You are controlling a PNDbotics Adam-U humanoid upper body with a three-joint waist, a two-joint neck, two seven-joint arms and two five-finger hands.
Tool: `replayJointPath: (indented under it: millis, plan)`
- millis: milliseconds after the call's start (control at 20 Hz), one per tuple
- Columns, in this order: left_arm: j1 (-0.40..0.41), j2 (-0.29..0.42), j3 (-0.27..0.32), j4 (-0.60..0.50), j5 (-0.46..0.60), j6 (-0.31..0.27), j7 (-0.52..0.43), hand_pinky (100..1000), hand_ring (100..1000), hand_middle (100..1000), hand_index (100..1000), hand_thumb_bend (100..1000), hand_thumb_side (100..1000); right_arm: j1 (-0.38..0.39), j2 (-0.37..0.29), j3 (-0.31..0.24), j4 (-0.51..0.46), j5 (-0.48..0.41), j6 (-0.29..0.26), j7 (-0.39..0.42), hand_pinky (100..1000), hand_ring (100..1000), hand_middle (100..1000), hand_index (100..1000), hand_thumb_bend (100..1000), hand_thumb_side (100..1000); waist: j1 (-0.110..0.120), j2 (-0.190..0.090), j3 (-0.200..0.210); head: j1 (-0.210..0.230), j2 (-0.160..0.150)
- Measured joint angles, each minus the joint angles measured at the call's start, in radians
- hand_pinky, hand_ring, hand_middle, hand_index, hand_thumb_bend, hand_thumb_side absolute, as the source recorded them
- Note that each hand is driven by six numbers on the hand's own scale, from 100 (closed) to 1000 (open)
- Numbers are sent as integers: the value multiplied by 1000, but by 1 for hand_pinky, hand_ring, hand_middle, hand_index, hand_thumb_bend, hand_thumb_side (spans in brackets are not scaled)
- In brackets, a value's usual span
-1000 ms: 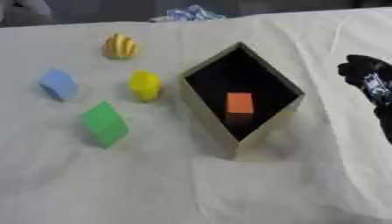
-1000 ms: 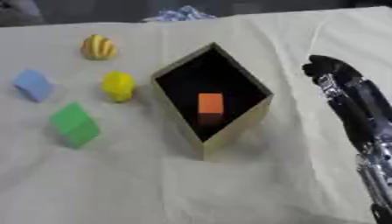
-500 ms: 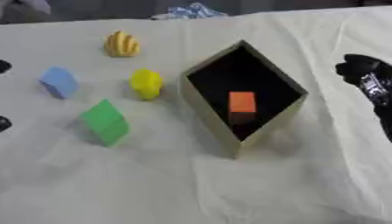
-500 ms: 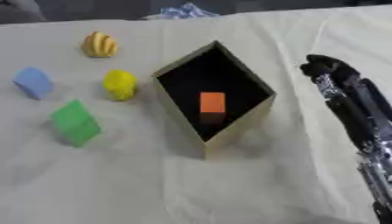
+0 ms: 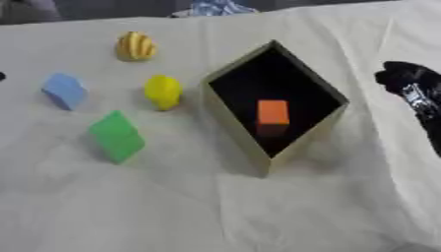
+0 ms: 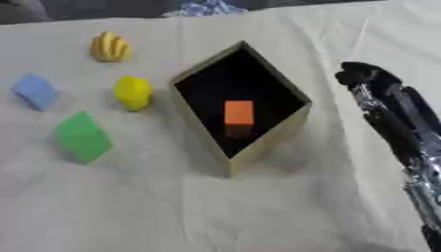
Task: Pick up objects on the table and place them in the box.
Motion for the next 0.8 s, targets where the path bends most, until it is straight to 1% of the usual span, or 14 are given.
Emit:
replayJointPath:
  millis: [250,350,600,650,700,800]
  plan:
    - [-97,-45,-34,106,-30,-21,-30,825,771,772,907,541,753,-4,0,0,0,2,1,1,925,859,757,852,100,759,6,12,-15,8,-2]
    - [-143,-70,-51,156,-47,-33,-42,826,772,773,909,547,747,-8,0,0,0,2,1,2,926,859,757,852,100,762,8,15,-20,15,-8]
    - [-258,-146,-79,285,-103,-73,-58,831,783,784,922,575,732,-8,-1,0,0,4,1,4,926,859,757,852,100,768,13,27,-29,33,-19]
    - [-280,-163,-83,310,-115,-82,-60,832,785,785,922,552,739,-8,-1,0,0,5,2,4,926,859,757,852,100,770,13,29,-31,37,-22]
    - [-301,-179,-88,336,-126,-91,-61,832,786,785,923,583,724,-8,-1,0,0,5,2,5,926,859,757,852,100,770,13,31,-33,39,-26]
    - [-336,-211,-93,385,-146,-109,-62,832,787,785,925,592,714,-9,-1,1,0,6,2,5,926,859,757,852,100,772,11,36,-34,45,-32]
